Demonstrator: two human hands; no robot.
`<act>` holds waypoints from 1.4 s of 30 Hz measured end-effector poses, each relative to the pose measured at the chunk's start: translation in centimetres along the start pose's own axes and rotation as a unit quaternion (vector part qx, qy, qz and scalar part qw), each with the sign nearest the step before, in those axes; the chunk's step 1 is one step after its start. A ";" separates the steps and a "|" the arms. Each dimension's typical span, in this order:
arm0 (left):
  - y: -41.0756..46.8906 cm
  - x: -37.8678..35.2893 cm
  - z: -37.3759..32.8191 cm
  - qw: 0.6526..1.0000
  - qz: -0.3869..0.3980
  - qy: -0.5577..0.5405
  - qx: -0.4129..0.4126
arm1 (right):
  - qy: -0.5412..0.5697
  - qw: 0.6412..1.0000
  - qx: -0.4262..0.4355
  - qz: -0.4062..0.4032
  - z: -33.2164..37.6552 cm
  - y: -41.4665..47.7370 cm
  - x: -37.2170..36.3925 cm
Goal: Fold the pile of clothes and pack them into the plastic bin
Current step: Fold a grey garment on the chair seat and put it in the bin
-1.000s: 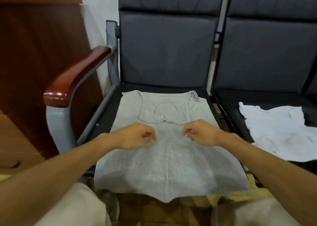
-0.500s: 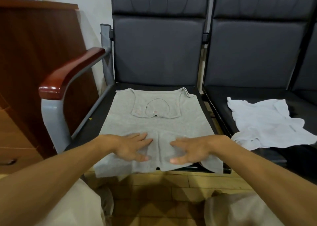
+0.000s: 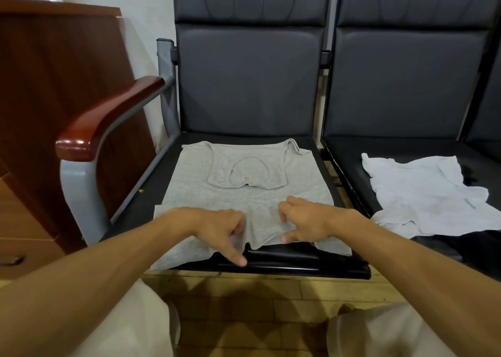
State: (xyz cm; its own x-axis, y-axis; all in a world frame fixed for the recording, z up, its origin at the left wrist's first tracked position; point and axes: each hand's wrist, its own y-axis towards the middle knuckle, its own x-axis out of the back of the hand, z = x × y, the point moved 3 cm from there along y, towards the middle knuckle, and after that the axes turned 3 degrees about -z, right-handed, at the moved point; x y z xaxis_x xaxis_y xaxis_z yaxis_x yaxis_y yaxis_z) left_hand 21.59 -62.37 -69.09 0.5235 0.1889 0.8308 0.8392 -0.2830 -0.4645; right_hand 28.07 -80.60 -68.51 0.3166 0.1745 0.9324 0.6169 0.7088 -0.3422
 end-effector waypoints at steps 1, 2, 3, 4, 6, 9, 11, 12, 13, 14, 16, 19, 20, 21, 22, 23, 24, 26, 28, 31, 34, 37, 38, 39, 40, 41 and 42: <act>-0.1 -0.3 -0.1 1.000 0.016 0.027 -0.001 | -0.013 1.000 -0.001 -0.001 0.1 -0.1 0.0; -0.1 -0.5 0.0 0.999 0.012 0.041 -0.007 | -0.024 1.000 0.001 0.004 0.2 -0.1 0.0; -0.2 -0.7 0.1 0.999 -0.001 0.039 -0.015 | -0.032 0.999 0.005 0.006 0.4 -0.2 -0.2; -0.2 -0.8 0.1 0.999 -0.009 0.029 -0.020 | -0.036 0.999 0.010 0.007 0.6 -0.2 -0.3; -0.5 -1.1 -0.1 0.999 -0.006 0.027 -0.028 | -0.040 0.999 0.018 0.005 0.8 -0.3 -0.5; -0.8 -1.3 -0.2 0.998 -0.011 0.055 -0.040 | -0.026 1.000 0.013 -0.003 0.9 -0.9 0.0; -1.0 -1.1 0.0 0.997 -0.030 0.048 -0.044 | 0.031 0.999 0.005 0.006 0.6 -1.3 0.1; -1.1 -1.1 0.2 0.998 -0.038 0.039 -0.043 | 0.064 0.998 0.003 0.027 0.6 -1.6 -0.1; -1.2 -1.1 0.3 0.998 -0.046 0.034 -0.041 | 0.076 0.996 0.003 0.052 0.6 -1.8 -0.3; -1.2 -1.1 0.4 0.998 -0.049 0.026 -0.039 | 0.062 0.996 0.005 0.068 0.7 -1.9 -0.7; -1.3 -1.5 0.2 0.999 -0.031 0.011 -0.041 | 0.005 0.998 0.027 0.061 1.0 -1.5 -1.6; -1.3 -2.4 -0.1 0.994 0.018 0.100 -0.050 | 0.008 0.999 0.046 0.014 1.0 -1.1 -1.9; -1.2 -2.6 0.0 0.992 0.017 0.118 -0.052 | 0.021 0.998 0.052 0.006 0.9 -1.1 -1.8; -1.2 -2.6 0.1 0.993 0.013 0.109 -0.052 | 0.027 0.998 0.057 -0.002 0.7 -1.0 -1.7; -1.1 -2.7 0.3 0.995 0.012 0.083 -0.049 | 0.028 0.997 0.065 -0.012 0.7 -1.0 -1.4; -1.1 -2.6 0.5 0.998 0.013 0.053 -0.044 | 0.020 0.997 0.067 -0.020 0.8 -1.1 -1.1; -1.1 -2.4 0.7 0.999 0.012 0.026 -0.038 | 0.021 0.997 0.063 -0.028 0.7 -1.0 -0.9; -1.4 -1.3 1.1 0.999 -0.018 0.008 -0.030 | 0.059 0.997 0.037 -0.046 0.1 -0.9 -0.5; -1.9 0.1 1.9 0.997 -0.067 -0.015 -0.019 | 0.096 0.993 0.005 -0.072 -0.9 -0.6 0.1; -2.5 1.4 3.5 0.978 -0.140 -0.151 0.035 | 0.155 0.981 -0.052 -0.101 -2.7 -0.1 0.6; -2.2 1.7 4.5 0.939 -0.201 -0.267 0.082 | 0.236 0.960 -0.077 -0.131 -3.2 -0.3 1.4; -1.8 2.2 5.4 0.943 -0.249 -0.190 0.114 | 0.313 0.938 -0.070 -0.129 -3.4 -1.2 1.8; -1.8 2.3 5.8 0.950 -0.255 -0.137 0.120 | 0.321 0.940 -0.061 -0.103 -3.4 -1.5 1.7; -1.9 2.5 6.3 0.955 -0.254 -0.096 0.121 | 0.318 0.944 -0.053 -0.070 -3.3 -1.6 1.5; -2.0 2.6 6.8 0.959 -0.247 -0.078 0.118 | 0.309 0.949 -0.048 -0.040 -3.3 -1.7 1.3; -2.3 2.7 7.2 0.962 -0.239 -0.076 0.112 | 0.291 0.955 -0.048 -0.024 -3.5 -1.5 1.1; -2.6 2.7 7.6 0.963 -0.234 -0.075 0.112 | 0.269 0.961 -0.051 -0.031 -3.8 -1.3 0.8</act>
State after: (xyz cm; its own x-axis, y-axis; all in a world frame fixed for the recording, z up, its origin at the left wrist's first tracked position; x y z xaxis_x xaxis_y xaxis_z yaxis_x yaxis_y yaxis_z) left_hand 21.99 -53.99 -67.95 0.0824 0.3843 0.9195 0.9902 0.0725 -0.1191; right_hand 30.31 -83.99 -67.77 0.5870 -0.2634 0.7655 0.7048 0.6316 -0.3231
